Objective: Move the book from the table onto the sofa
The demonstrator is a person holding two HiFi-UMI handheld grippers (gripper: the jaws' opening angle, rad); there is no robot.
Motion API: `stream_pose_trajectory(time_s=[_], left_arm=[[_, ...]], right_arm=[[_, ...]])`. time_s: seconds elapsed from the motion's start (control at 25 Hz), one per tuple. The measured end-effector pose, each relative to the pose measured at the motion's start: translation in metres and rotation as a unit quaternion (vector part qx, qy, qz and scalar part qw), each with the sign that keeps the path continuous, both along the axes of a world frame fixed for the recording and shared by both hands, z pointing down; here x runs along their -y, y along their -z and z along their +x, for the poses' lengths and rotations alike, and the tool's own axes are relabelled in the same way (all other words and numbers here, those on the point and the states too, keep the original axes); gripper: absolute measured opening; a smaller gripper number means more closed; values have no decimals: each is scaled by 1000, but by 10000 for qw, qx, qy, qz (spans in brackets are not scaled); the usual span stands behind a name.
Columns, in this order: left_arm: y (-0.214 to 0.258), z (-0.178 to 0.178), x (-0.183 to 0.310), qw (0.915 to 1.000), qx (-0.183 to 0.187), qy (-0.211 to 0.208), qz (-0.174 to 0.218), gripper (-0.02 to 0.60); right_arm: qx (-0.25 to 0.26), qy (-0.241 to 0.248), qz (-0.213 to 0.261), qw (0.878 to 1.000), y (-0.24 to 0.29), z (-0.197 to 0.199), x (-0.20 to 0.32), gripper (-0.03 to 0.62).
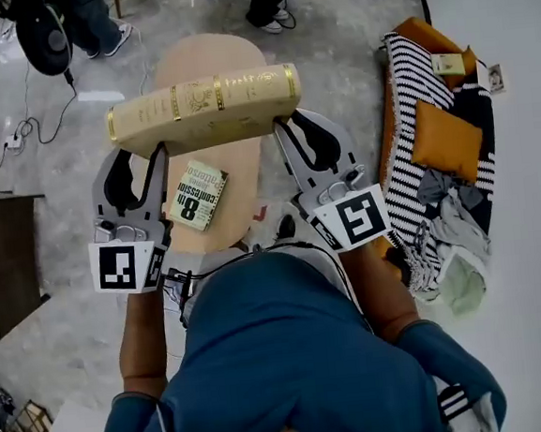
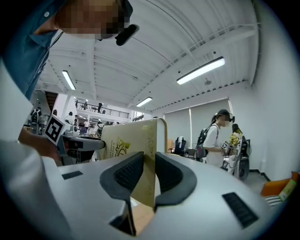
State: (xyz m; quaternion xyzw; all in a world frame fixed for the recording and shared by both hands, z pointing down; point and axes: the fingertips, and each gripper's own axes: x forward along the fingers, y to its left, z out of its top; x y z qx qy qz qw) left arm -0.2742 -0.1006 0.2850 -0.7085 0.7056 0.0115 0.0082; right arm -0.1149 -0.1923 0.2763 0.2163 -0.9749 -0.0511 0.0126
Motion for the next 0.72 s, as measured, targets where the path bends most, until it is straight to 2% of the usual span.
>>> stream_pose_trajectory(time_s=[0.16, 0.24, 0.36, 0.44, 0.64, 0.72], left_arm=[[21, 107, 50, 9985, 378, -380, 46, 176], [27, 124, 57, 9978, 435, -492, 87, 176], [38, 122, 55, 9969, 283, -691, 250, 176], [41, 135, 56, 9963, 259, -778, 262, 176], [32, 249, 92, 9935, 491, -1010, 175, 176], [32, 274, 100, 9913, 525, -1196, 169, 178]], right_arm=[[268, -403, -56, 9988, 7, 115, 35, 84], [286, -506, -14, 9983, 12, 133, 38, 84], [244, -650, 63, 9976, 22, 131, 32, 84], [226, -725, 71, 9971, 26, 145, 30, 84], [363, -1014, 52, 9942, 13, 266, 55, 81], [374, -1161, 38, 9925, 13, 291, 58, 81]])
